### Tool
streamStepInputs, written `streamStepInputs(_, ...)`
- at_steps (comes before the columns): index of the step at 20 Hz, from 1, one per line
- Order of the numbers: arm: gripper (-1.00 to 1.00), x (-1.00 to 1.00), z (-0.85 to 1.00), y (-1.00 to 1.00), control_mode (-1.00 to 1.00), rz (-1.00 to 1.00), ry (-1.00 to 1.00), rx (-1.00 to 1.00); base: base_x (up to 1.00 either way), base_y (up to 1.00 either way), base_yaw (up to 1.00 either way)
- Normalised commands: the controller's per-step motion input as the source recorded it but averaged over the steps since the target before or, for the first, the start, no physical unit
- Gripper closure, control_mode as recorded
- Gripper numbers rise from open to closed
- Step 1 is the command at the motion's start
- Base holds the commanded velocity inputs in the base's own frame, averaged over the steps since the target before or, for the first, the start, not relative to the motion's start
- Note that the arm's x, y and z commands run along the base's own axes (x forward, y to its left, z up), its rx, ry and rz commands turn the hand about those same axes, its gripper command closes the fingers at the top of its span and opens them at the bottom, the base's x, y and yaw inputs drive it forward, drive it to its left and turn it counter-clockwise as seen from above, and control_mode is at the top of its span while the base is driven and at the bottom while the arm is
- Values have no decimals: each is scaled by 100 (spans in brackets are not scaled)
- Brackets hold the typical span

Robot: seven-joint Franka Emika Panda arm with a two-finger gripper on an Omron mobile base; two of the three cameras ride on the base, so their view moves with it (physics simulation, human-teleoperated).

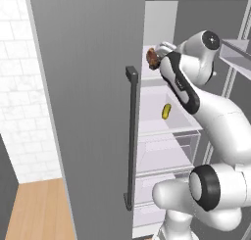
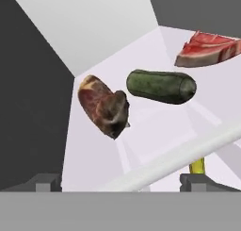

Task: Place one cucumber and one steak in each tupperware on the nearby counter, to pack two identical lunches.

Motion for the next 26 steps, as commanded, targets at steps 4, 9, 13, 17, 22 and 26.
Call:
streamStepInputs(4, -100, 36, -1, -2, -100, 0, 1, 0, 0, 0, 0)
streamStepInputs(9, -100, 40, -14, -1, -100, 0, 1, 0, 0, 0, 0)
streamStepInputs(13, -100, 39, -16, 0, -100, 0, 0, 0, 0, 0, 0)
streamStepInputs(17, -100, 36, -6, -1, -100, 0, 0, 0, 0, 0, 0)
streamStepInputs(22, -100, 25, 0, -7, -100, 0, 0, 0, 0, 0, 0)
streamStepInputs(26, -100, 21, -7, -3, -100, 0, 0, 0, 0, 0, 0)
